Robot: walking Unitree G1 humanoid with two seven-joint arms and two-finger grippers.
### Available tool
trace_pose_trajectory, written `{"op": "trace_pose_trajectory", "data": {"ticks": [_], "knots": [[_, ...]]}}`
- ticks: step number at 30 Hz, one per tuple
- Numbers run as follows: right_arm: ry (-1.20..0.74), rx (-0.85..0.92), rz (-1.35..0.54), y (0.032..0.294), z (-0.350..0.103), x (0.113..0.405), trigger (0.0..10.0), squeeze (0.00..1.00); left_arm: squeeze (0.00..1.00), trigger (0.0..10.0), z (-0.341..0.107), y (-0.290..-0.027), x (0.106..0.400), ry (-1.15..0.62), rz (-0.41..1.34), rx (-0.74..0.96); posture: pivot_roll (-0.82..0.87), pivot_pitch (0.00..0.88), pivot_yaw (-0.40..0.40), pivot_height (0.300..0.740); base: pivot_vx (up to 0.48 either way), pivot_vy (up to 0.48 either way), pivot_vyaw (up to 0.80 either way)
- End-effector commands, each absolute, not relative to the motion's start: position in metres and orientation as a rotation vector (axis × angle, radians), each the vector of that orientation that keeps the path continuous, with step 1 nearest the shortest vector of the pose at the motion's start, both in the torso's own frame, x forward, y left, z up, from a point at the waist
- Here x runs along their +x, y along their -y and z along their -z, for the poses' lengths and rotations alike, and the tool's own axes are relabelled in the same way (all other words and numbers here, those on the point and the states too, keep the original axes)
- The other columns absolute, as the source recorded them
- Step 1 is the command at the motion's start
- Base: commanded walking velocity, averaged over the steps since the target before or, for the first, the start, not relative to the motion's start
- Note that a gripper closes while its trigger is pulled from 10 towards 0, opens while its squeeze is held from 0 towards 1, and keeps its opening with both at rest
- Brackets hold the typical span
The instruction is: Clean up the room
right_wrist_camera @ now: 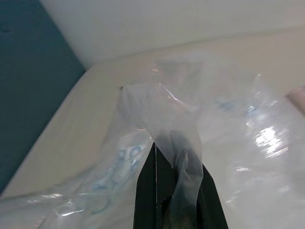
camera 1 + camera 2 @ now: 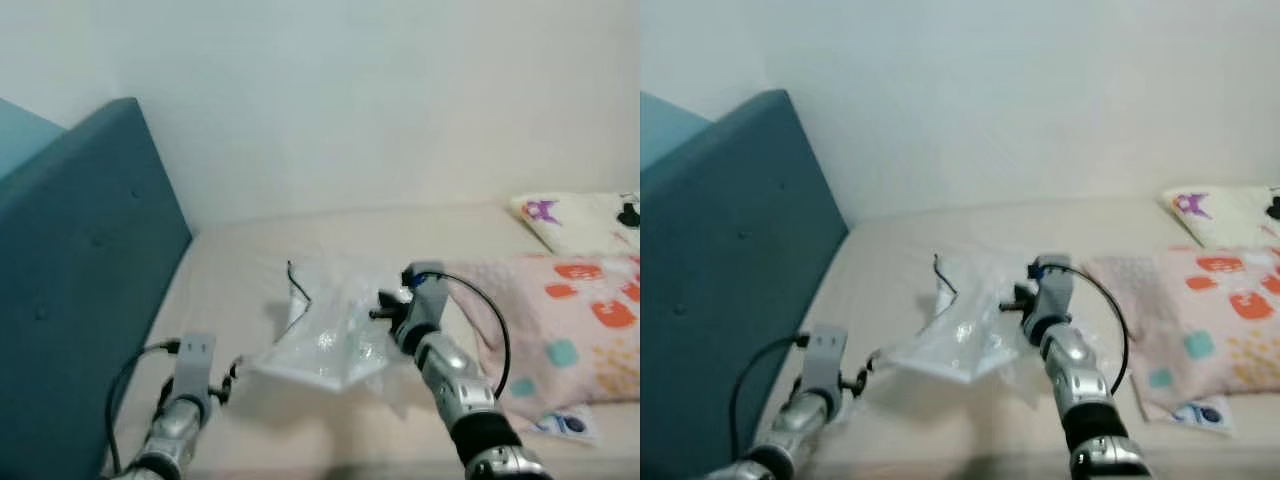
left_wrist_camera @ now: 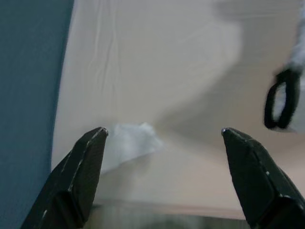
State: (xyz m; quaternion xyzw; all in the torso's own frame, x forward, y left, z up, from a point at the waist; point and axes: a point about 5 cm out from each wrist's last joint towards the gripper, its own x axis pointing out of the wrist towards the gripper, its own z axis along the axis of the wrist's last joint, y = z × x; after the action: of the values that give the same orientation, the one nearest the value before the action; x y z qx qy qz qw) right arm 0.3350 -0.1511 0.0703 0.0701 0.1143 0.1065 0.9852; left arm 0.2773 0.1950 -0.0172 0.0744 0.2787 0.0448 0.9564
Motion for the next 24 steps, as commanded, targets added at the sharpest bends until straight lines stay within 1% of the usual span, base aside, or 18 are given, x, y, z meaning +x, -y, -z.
{"op": "trace_pose_trajectory", "data": {"ticks": [1, 4, 5, 7, 15, 18, 24], "knots": [[-0.259, 0.126, -0.198, 0.149, -0.063, 0.333, 10.0, 0.0, 0.0, 10.0, 0.021, -0.205, 0.271, -0.593, -0.111, 0.166, -0.15, 0.0, 0.059, 0.728, 0.0, 0.0, 0.0], [-0.318, 0.118, -0.128, 0.161, -0.049, 0.327, 10.0, 0.0, 0.0, 10.0, 0.025, -0.207, 0.266, -0.602, -0.111, 0.168, -0.15, 0.0, 0.065, 0.713, 0.0, 0.0, 0.0], [-0.318, 0.118, -0.128, 0.161, -0.049, 0.327, 10.0, 0.0, 0.0, 10.0, 0.025, -0.207, 0.266, -0.602, -0.111, 0.168, -0.15, 0.0, 0.065, 0.713, 0.0, 0.0, 0.0], [-0.323, 0.119, -0.095, 0.171, -0.044, 0.322, 10.0, 0.0, 0.0, 10.0, 0.03, -0.202, 0.261, -0.615, -0.09, 0.182, -0.15, 0.0, 0.067, 0.699, 0.0, 0.0, 0.0], [-0.331, 0.113, -0.066, 0.181, -0.04, 0.316, 10.0, 0.0, 0.0, 10.0, 0.032, -0.199, 0.259, -0.619, -0.079, 0.189, -0.16, 0.0, 0.068, 0.674, 0.0, 0.0, 0.0], [-0.336, 0.101, -0.04, 0.188, -0.037, 0.314, 10.0, 0.0, 0.0, 10.0, 0.03, -0.2, 0.261, -0.613, -0.077, 0.188, -0.16, 0.0, 0.067, 0.659, 0.0, 0.0, 0.0], [-0.341, 0.088, -0.016, 0.195, -0.034, 0.31, 10.0, 0.0, 0.0, 10.0, 0.025, -0.198, 0.266, -0.579, -0.069, 0.164, -0.17, 0.0, 0.069, 0.644, 0.0, 0.0, 0.0]]}}
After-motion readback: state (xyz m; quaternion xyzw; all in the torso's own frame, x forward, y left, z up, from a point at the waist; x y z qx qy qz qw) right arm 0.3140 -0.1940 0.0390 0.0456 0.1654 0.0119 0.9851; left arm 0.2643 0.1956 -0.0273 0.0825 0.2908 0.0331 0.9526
